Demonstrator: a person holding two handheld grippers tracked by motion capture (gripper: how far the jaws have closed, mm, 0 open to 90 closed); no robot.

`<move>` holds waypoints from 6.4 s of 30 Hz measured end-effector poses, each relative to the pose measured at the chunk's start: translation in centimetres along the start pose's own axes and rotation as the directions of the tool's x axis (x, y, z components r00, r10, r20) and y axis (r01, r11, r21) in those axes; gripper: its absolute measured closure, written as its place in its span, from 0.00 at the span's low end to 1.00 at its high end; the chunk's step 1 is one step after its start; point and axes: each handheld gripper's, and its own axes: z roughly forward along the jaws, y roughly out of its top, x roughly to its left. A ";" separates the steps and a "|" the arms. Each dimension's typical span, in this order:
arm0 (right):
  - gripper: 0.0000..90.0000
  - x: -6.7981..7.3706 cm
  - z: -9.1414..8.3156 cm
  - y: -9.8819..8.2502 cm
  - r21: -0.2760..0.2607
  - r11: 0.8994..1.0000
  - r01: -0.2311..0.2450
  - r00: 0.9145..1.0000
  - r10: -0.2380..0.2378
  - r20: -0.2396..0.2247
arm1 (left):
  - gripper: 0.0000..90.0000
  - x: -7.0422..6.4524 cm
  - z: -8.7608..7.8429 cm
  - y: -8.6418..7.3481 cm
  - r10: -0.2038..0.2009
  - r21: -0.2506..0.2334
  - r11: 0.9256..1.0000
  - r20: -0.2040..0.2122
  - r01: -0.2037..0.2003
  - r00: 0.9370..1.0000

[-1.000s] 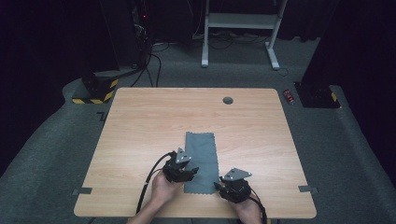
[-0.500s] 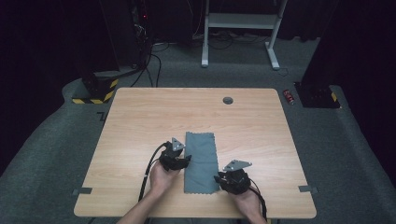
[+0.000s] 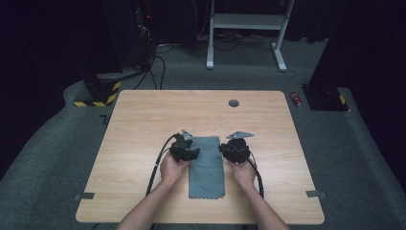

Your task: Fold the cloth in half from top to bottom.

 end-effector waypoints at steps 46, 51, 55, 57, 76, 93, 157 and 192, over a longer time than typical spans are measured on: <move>0.84 -1.7 6.3 4.0 0.084 0.996 -0.010 0.993 0.000 0.122 | 0.53 2.5 0.5 0.5 -0.111 -0.008 0.994 -0.029 0.111 0.993; 0.77 -2.1 6.6 4.1 0.102 0.995 -0.019 0.995 0.008 0.102 | 0.50 3.0 0.9 0.8 -0.145 -0.018 0.989 -0.029 0.144 0.989; 0.76 -1.9 6.9 4.1 0.105 0.994 -0.001 0.996 -0.008 0.089 | 0.49 3.3 1.1 1.0 -0.151 -0.023 0.988 -0.038 0.150 0.988; 0.76 -1.8 6.9 4.1 0.107 0.994 0.005 0.996 -0.015 0.092 | 0.45 3.2 1.5 2.0 -0.122 0.038 0.992 -0.046 0.124 0.991; 0.97 -1.2 7.1 4.4 0.136 0.988 0.069 0.995 -0.078 0.060 | 0.83 3.2 2.0 3.1 -0.096 0.074 0.993 -0.019 0.097 0.995; 0.99 -1.2 6.2 4.7 0.146 0.989 0.038 0.997 -0.047 0.064 | 0.99 4.2 2.1 3.4 -0.144 0.103 0.986 0.091 0.135 0.985; 0.99 -0.2 -2.2 -1.1 0.022 0.995 0.097 0.994 -0.096 -0.048 | 0.99 -0.9 -4.1 0.3 0.023 -0.031 0.999 0.270 -0.015 0.962; 0.99 0.9 -4.5 -2.5 -0.008 0.991 0.131 0.987 -0.131 -0.088 | 0.99 -2.3 -6.5 -0.8 0.095 -0.079 0.994 0.271 -0.076 0.958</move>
